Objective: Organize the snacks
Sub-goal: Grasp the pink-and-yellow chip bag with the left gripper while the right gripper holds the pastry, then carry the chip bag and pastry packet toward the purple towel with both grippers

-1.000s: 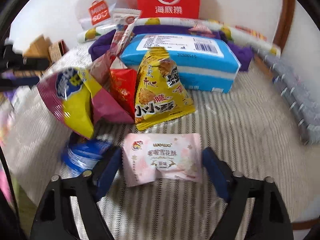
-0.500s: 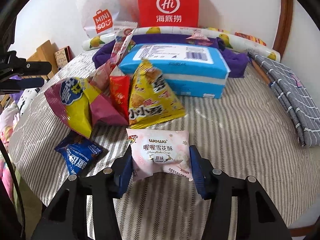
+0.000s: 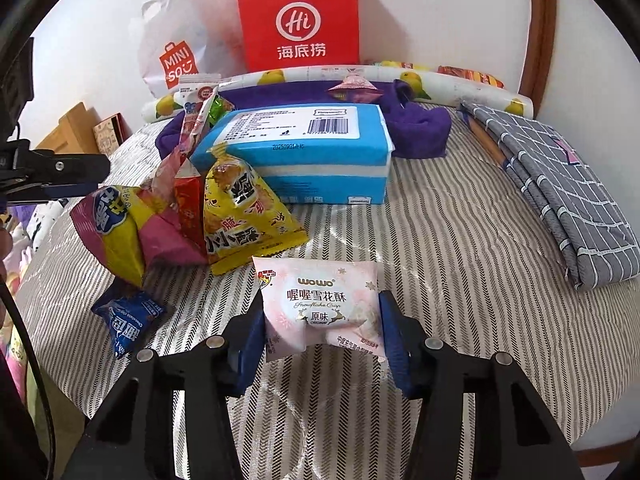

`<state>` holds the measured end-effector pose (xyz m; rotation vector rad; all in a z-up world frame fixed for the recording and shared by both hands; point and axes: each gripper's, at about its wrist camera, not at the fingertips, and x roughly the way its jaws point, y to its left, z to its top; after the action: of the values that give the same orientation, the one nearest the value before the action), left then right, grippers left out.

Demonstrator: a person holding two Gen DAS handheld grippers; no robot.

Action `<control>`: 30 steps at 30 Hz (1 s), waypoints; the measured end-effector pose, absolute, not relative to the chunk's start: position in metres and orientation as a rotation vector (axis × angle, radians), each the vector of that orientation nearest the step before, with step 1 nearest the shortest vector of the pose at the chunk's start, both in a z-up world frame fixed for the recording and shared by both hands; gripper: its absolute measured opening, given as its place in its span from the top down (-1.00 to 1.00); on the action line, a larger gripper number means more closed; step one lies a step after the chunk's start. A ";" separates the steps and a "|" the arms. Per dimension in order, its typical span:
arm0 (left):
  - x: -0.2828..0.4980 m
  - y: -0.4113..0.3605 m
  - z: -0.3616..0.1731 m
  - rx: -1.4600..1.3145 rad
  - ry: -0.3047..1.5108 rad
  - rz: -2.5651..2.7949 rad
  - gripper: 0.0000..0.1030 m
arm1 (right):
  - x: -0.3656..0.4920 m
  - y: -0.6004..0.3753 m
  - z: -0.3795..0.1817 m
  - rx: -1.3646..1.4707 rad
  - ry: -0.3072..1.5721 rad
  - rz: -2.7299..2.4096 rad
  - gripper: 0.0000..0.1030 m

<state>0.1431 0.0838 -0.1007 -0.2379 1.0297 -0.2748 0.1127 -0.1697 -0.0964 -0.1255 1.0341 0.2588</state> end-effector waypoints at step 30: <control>0.136 0.039 -0.138 -0.115 1.086 -0.333 -0.35 | 0.108 -0.184 -0.106 -0.111 1.055 0.261 -0.02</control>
<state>0.1359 0.0393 -0.1377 -0.1153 1.0859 -0.3327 0.1081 -0.1843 -0.1061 -0.1107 1.0546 0.2612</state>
